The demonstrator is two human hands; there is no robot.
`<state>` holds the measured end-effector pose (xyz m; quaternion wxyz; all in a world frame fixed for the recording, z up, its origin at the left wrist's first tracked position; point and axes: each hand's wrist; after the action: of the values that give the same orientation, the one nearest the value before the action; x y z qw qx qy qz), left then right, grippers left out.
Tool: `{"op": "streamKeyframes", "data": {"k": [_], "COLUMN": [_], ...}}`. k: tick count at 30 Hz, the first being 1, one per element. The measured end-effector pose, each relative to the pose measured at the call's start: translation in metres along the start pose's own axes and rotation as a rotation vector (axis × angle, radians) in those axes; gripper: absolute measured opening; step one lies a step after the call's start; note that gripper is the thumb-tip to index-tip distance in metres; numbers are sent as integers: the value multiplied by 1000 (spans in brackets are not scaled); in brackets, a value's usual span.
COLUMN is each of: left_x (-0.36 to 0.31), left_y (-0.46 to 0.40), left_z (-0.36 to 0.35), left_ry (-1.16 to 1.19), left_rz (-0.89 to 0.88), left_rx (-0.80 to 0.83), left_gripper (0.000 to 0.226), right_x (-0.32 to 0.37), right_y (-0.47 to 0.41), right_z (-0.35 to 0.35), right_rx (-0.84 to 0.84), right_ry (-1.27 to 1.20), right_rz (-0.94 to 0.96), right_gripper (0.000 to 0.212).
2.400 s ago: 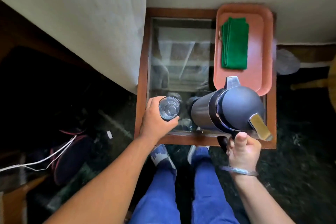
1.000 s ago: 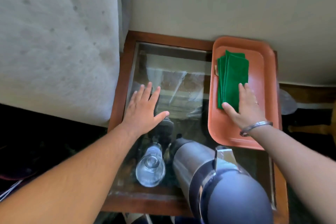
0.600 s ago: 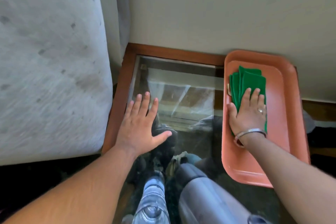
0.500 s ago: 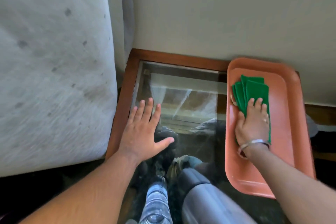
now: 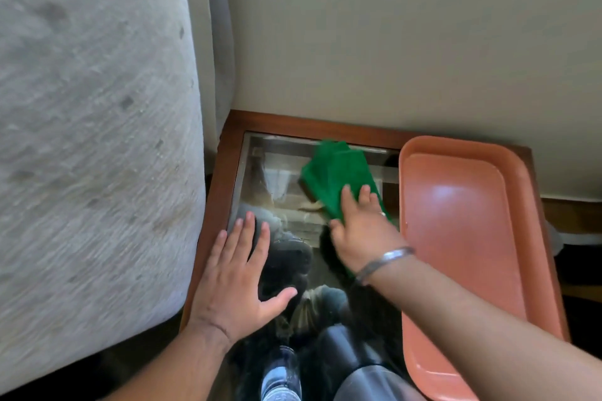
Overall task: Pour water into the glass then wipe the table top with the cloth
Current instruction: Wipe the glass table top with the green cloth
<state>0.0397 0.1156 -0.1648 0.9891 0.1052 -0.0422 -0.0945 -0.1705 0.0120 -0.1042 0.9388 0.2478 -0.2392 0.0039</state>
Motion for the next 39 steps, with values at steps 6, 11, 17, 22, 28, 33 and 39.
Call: {"op": "streamKeyframes", "data": {"k": [6, 11, 17, 22, 28, 33, 39], "left_x": [-1, -2, -2, 0, -2, -1, -1], "left_y": [1, 2, 3, 1, 2, 2, 2], "left_z": [-6, -6, 1, 0, 4, -1, 0], "left_ry": [10, 14, 9, -6, 22, 1, -8], "left_rz": [39, 96, 109, 113, 107, 86, 78], "left_rx": [-8, -13, 11, 10, -17, -9, -10], "left_gripper": [119, 128, 132, 134, 136, 132, 130], "right_x": [6, 43, -27, 30, -8, -23, -4], "right_y": [-49, -72, -20, -90, -11, -66, -29], "right_z": [-38, -43, -20, -26, -41, -11, -38], "right_rx": [-194, 23, -64, -165, 35, -333, -51], "right_ry": [221, 291, 374, 222, 336, 29, 257], "right_rz": [79, 462, 319, 139, 560, -165, 418], "right_gripper": [74, 63, 64, 67, 62, 64, 63]}}
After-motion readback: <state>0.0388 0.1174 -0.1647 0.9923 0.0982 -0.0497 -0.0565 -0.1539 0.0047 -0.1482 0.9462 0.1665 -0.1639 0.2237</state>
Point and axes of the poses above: each hand's wrist, its own y-axis away from the middle knuckle, its own z-axis out of the back of the hand, x = y × z, and after that the axes turned 15 degrees about -y, right-handed
